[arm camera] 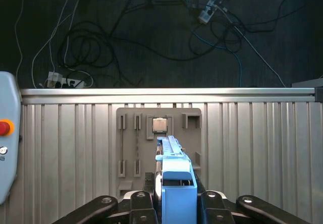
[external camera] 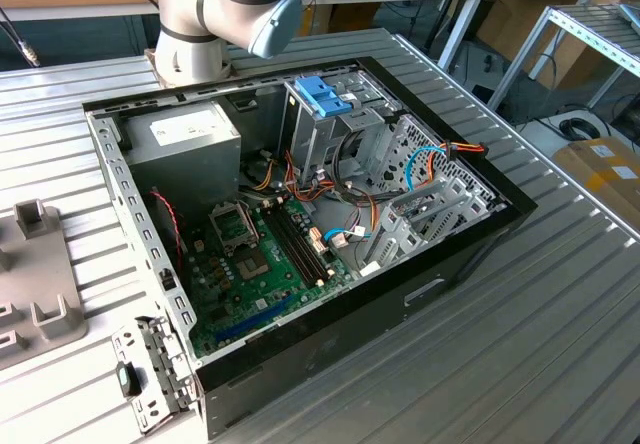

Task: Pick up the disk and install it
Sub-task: 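Pick up the disk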

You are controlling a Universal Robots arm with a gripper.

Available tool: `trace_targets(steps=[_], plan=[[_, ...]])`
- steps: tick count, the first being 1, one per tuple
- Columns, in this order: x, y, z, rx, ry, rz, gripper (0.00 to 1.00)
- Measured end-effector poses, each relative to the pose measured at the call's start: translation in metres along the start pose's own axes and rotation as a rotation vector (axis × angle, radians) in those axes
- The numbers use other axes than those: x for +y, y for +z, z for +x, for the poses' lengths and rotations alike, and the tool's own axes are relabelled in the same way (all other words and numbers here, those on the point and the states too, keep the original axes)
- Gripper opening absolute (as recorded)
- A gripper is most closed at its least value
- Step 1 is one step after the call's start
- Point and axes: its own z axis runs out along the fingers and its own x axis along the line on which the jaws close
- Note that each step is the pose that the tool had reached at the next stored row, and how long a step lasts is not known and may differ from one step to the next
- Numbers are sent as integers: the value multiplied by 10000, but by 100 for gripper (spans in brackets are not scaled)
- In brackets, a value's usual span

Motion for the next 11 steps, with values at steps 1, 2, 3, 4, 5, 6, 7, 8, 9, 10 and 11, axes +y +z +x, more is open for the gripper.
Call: trace_targets(steps=[1, 2, 3, 4, 5, 6, 7, 8, 9, 10, 11], plan=[[0, 0, 2, 0, 0, 0, 37], [0, 0, 4, 0, 0, 0, 37], [0, 0, 6, 0, 0, 0, 37], [0, 0, 7, 0, 0, 0, 37], [-1, 0, 12, 0, 0, 1, 37], [0, 0, 15, 0, 0, 0, 37], [-1, 0, 18, 0, 1, 0, 37], [-1, 0, 20, 0, 0, 0, 37], [-1, 0, 24, 0, 0, -1, 37], [-1, 0, 27, 0, 0, 0, 37], [-1, 0, 29, 1, 0, -1, 37]])
